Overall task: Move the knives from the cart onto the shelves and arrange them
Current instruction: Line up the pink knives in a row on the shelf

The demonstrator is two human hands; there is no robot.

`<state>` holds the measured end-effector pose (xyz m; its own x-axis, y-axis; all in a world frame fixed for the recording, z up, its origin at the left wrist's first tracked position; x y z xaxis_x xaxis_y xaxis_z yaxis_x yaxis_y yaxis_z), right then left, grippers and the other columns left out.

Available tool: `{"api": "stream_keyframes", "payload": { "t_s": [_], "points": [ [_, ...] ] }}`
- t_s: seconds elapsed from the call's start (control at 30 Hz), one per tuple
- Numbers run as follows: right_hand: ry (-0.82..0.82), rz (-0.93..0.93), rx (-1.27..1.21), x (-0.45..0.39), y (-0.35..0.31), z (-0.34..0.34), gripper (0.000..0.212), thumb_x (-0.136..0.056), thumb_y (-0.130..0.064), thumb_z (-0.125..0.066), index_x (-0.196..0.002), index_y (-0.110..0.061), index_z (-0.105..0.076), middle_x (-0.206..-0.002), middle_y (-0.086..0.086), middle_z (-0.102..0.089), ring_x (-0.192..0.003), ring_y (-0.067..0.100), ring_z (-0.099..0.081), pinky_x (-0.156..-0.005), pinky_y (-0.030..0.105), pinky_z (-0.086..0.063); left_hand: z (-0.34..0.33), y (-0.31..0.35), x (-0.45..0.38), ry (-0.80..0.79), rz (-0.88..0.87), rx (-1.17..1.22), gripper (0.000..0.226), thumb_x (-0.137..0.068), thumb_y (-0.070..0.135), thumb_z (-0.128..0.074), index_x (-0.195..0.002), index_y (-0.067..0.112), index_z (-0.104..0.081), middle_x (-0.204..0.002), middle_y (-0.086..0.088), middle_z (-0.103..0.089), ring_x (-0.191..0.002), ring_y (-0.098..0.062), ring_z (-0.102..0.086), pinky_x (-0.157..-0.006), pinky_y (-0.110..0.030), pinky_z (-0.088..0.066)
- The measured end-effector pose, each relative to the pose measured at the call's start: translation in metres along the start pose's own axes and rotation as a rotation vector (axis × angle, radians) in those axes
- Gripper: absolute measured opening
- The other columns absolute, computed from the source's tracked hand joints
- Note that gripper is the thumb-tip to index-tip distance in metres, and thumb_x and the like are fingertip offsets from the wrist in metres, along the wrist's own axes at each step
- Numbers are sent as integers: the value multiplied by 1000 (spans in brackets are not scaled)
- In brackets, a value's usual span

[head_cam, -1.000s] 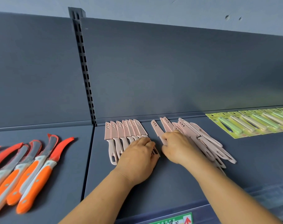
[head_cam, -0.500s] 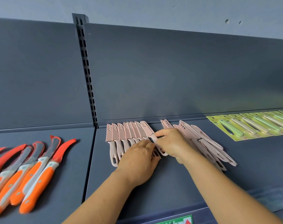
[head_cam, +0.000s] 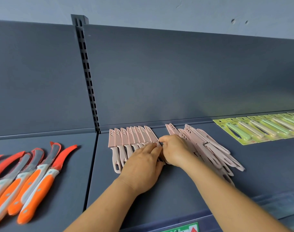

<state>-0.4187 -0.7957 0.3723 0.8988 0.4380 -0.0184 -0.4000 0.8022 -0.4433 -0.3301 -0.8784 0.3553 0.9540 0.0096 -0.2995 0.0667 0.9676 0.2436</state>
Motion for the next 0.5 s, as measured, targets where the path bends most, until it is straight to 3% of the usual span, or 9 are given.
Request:
{"api": "stream_keyframes", "payload": {
  "t_s": [0.1,0.17,0.27,0.37,0.5],
  "points": [
    [95,8,195,5,15,11,36,-91,-8,-44,-123,-16,-59,-129,7,-51,-117,28,-48,-86,30,-43,-7,-1,-3,-54,-73,-39,61,-92,46,-14,-144,23,-36,-150,5,-34,-139,-15,-28,-113,-24,-16],
    [76,-7,318,11,27,14,34,-94,-11,-42,-125,-18,-54,-133,4,-46,-121,26,-41,-90,31,-39,-12,-1,-3,-90,-103,-57,74,-85,51,-3,-142,22,-40,-148,5,-37,-139,-15,-30,-113,-25,-17],
    [29,63,372,18,35,12,31,-96,-15,-41,-125,-20,-53,-136,-2,-44,-121,22,-39,-89,28,-36,-12,-1,-4,-81,-104,-59,65,-90,49,-12,-141,22,-42,-147,7,-38,-137,-14,-32,-111,-23,-19],
    [41,136,342,19,34,11,27,-97,-18,-41,-118,-19,-58,-134,-6,-48,-119,21,-43,-79,24,-31,-10,0,-5,-75,-101,-51,45,-100,38,-32,-142,23,-40,-148,9,-36,-136,-11,-32,-110,-20,-19],
    [82,118,273,16,34,11,28,-95,-15,-45,-119,-18,-60,-131,-3,-52,-117,22,-48,-79,25,-36,-7,2,-2,-68,-99,-38,44,-100,34,-36,-142,24,-40,-148,10,-35,-133,-11,-34,-108,-18,-18]
  ]
}}
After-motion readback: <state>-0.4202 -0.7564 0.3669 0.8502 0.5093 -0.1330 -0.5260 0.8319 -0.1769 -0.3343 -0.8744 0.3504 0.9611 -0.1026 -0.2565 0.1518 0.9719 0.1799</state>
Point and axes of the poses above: each hand's wrist, its own x-axis away from the middle knuckle, its own z-axis out of the back of the hand, y = z × x, the point moved 3 cm from there along -x, towards the middle knuckle
